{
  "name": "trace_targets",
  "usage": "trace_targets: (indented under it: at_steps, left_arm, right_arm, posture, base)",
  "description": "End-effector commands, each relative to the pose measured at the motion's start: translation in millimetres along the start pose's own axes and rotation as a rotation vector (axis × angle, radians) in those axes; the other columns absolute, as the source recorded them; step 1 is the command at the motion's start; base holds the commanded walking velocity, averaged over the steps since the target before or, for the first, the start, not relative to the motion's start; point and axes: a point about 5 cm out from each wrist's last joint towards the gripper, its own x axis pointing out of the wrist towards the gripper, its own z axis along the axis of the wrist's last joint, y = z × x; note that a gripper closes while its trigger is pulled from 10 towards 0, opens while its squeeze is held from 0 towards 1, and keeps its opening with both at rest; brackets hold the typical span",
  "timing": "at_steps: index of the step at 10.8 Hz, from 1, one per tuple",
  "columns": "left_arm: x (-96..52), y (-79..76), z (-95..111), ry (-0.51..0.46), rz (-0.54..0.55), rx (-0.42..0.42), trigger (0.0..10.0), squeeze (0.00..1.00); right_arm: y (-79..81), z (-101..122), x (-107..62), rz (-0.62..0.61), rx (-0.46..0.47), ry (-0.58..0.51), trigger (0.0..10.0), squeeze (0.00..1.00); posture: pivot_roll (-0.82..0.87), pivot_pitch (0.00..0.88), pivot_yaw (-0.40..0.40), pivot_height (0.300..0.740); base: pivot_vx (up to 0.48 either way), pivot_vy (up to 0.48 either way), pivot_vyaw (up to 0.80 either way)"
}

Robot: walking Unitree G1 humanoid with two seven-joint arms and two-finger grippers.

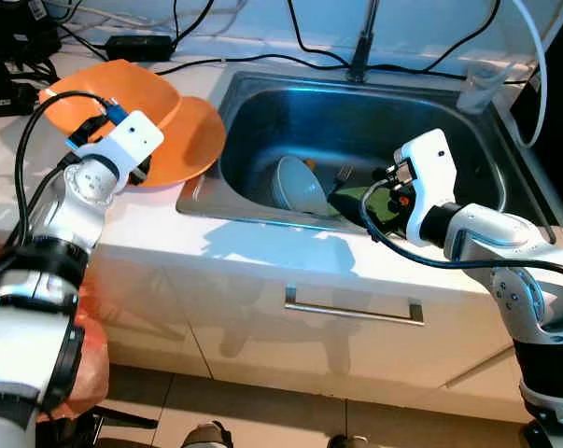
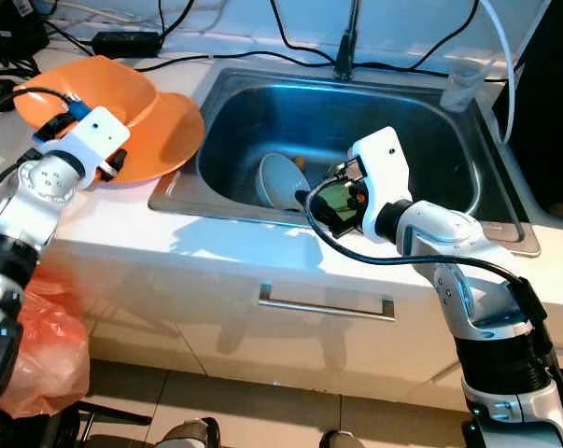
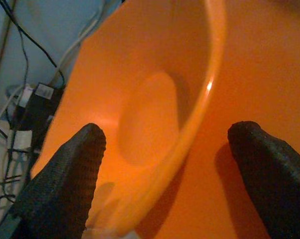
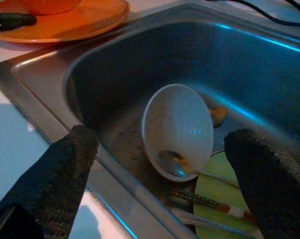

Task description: Kitchen organization

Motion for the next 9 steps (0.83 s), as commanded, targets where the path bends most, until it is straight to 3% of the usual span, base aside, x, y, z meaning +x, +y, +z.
trace_targets:
  at_steps: [1, 2, 3, 4, 9]
  left_arm:
    - [0.5, -1.0, -6.8, 0.029, -0.008, 0.034, 10.0, 0.00]
    - [1.0, 0.3, -7.5, 0.027, 0.002, 0.052, 5.6, 0.00]
    - [1.3, 1.2, -8.5, 0.029, 0.007, 0.060, 2.0, 0.00]
    - [1.5, 2.1, -10.3, 0.032, 0.011, 0.069, 0.0, 0.00]
    - [2.2, 0.5, -11.9, 0.028, 0.005, 0.082, 0.0, 0.00]
  right_arm:
    - [-1.5, 0.7, -3.5, -0.011, 0.006, -0.006, 10.0, 0.00]
    - [-1.2, 0.6, -3.7, -0.011, 0.007, -0.005, 10.0, 0.00]
    - [-0.9, 0.6, -3.8, -0.012, 0.007, -0.005, 10.0, 0.00]
    - [-0.8, 0.4, -4.3, -0.014, 0.008, -0.005, 10.0, 0.00]
    - [-0.8, -0.7, -5.3, -0.018, 0.012, -0.003, 10.0, 0.00]
  posture:
    - [-0.04, 0.104, 0.010, 0.740]
    - [-0.04, 0.105, 0.011, 0.740]
    - [-0.04, 0.108, 0.013, 0.740]
    - [-0.04, 0.110, 0.015, 0.740]
    - [-0.04, 0.111, 0.018, 0.740]
  base:
    - [0.000, 0.000, 0.00]
    - [0.000, 0.000, 0.00]
    - [0.000, 0.000, 0.00]
    - [0.000, 0.000, 0.00]
    - [0.000, 0.000, 0.00]
